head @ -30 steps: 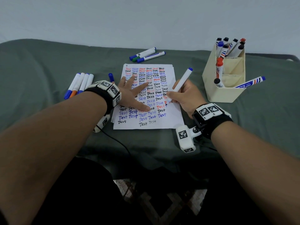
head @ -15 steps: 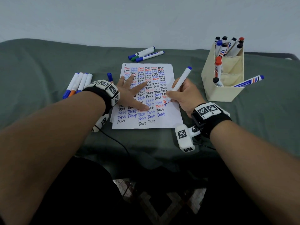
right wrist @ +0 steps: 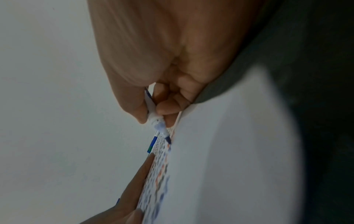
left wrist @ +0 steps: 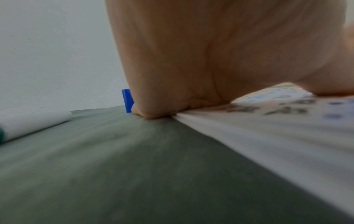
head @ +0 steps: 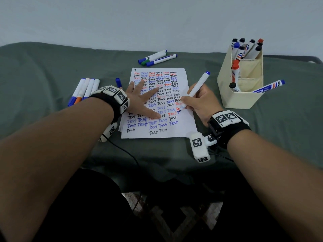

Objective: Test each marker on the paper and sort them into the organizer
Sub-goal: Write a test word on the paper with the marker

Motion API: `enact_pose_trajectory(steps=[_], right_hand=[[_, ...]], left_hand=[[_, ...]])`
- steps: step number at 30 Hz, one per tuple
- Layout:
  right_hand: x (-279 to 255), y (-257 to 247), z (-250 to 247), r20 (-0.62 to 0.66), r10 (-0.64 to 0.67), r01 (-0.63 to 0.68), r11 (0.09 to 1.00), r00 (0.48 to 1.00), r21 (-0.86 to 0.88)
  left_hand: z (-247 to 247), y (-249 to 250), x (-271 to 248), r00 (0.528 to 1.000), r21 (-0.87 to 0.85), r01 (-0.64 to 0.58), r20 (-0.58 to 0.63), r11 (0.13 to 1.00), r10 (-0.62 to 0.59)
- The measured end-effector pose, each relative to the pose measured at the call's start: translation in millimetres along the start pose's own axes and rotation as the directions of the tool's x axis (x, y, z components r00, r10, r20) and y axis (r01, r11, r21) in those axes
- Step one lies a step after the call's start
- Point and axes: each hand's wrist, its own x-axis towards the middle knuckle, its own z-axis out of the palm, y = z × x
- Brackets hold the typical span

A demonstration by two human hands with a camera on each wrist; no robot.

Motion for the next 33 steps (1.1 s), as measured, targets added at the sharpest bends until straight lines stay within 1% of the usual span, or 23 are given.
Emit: enact_pose_trajectory(steps=[2,6,12,18,24,33], right_hand=[[-0.6,0.1,-0.7,-0.002,-0.001,0.001,1.0,1.0,0.019],[0.0,0.8,0.3,0.016,-0.013,0.013,1.0,1.0,-0.026],[0.8,2.4,0.0,-0.005,-0.017,0.017,1.0,1.0,-0.021],[-0.4,1.1,0.4,0.024,-0.011,0.012,0.999,1.0,-0.043],[-0.7,2.9,-1.7,-0.054,0.0,-0.001,1.0,0.999,-0.017],[-3.1,-2.4,-0.6,-0.015,-0.006,0.005,0.999,1.0,-0.042]], left_hand=[[-0.3,-0.4,0.1,1.0,0.005,0.002,-0.003,1.0,-0.002],[-0.1,-0.4,1.0,1.0,0.006,-0.001,-0.001,1.0,0.001],[0.9,-0.6,2.2,1.0,0.002,0.0,-0.002,1.0,0.0],[0.8,-0.6,1.7,1.0,0.003,0.003,0.002,1.0,-0.003],[-0.7,1.2,-1.6,1.0,0.011,-0.001,0.005,1.0,0.001],[-0.8,1.0,-1.1,1.0,0.007,0.001,0.011,1.0,-0.001]])
